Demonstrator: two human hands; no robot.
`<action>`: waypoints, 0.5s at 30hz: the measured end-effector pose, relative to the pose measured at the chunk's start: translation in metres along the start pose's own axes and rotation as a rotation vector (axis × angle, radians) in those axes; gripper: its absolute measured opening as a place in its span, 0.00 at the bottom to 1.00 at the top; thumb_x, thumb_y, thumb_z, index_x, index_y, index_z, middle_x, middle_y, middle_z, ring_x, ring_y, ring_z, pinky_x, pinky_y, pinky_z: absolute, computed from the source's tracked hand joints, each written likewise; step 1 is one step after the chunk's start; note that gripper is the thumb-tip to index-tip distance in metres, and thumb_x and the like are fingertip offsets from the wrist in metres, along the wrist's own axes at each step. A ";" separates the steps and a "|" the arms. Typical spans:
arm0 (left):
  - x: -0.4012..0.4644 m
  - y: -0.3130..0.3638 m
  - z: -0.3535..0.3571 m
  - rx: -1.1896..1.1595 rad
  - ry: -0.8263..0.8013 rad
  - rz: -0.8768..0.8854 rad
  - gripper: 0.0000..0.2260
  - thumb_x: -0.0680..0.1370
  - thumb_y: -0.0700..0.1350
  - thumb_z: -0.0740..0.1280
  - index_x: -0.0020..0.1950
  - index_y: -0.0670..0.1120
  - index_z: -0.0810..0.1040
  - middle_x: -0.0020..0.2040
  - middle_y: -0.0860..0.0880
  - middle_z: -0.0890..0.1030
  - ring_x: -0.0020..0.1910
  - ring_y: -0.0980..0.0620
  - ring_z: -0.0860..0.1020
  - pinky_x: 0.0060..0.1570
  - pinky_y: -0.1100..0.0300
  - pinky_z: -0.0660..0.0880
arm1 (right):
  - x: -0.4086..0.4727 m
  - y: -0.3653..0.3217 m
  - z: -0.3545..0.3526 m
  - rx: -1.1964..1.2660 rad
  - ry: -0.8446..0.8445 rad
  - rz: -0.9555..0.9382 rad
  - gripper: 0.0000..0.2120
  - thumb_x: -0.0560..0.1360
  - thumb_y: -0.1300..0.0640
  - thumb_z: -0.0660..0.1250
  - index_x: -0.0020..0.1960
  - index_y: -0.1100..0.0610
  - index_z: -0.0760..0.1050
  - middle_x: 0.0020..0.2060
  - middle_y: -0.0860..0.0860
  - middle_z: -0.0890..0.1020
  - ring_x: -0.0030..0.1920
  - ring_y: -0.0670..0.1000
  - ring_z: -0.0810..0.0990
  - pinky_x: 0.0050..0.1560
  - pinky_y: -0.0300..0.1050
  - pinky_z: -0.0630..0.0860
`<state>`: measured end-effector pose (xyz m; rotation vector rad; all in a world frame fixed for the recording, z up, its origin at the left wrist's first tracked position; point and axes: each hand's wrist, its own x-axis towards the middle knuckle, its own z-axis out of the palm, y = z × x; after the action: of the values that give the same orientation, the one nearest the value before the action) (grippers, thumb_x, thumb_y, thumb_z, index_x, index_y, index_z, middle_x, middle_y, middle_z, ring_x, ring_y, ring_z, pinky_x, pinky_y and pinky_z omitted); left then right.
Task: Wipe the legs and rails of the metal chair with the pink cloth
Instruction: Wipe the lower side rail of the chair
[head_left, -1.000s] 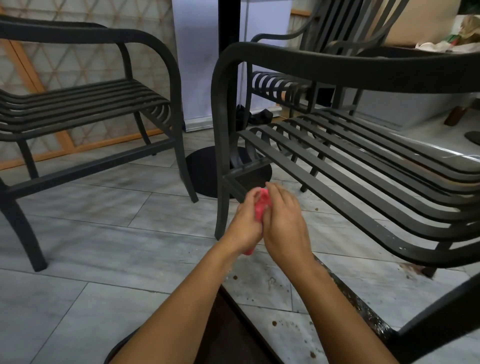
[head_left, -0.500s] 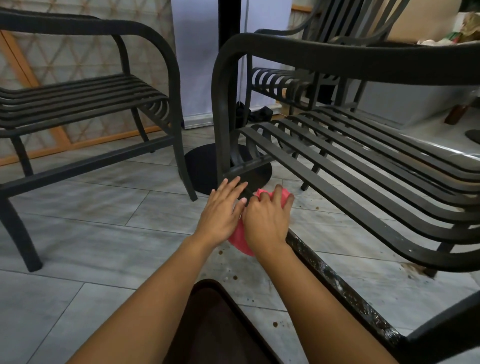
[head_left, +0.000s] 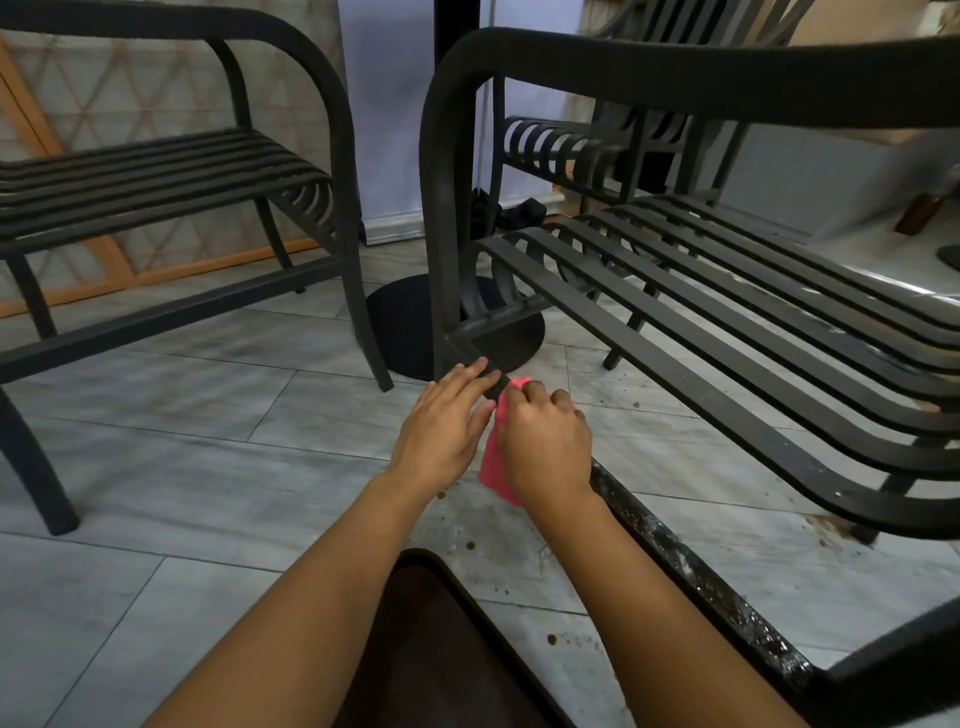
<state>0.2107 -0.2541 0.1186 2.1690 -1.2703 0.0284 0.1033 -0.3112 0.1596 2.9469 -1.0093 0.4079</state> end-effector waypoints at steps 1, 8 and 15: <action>0.000 0.000 0.000 0.005 0.002 -0.001 0.19 0.82 0.52 0.53 0.73 0.54 0.63 0.75 0.56 0.61 0.75 0.56 0.55 0.74 0.55 0.52 | 0.000 0.000 0.000 -0.008 0.000 0.001 0.20 0.73 0.58 0.66 0.63 0.61 0.70 0.57 0.57 0.76 0.57 0.61 0.73 0.56 0.56 0.72; 0.001 0.001 0.000 0.033 0.015 -0.023 0.19 0.81 0.52 0.55 0.73 0.55 0.63 0.75 0.57 0.61 0.75 0.56 0.55 0.72 0.57 0.53 | -0.007 -0.001 0.002 -0.022 0.050 0.029 0.17 0.59 0.64 0.77 0.46 0.65 0.79 0.42 0.60 0.81 0.40 0.64 0.80 0.39 0.57 0.78; 0.000 0.003 0.000 0.058 0.031 -0.024 0.19 0.81 0.52 0.56 0.73 0.55 0.63 0.75 0.57 0.61 0.75 0.56 0.55 0.72 0.57 0.54 | -0.020 0.009 0.001 -0.027 0.049 0.003 0.17 0.63 0.64 0.74 0.50 0.64 0.78 0.45 0.59 0.81 0.43 0.64 0.79 0.44 0.58 0.78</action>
<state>0.2080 -0.2549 0.1198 2.2241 -1.2408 0.0895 0.0828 -0.3058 0.1533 2.8966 -1.0063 0.4607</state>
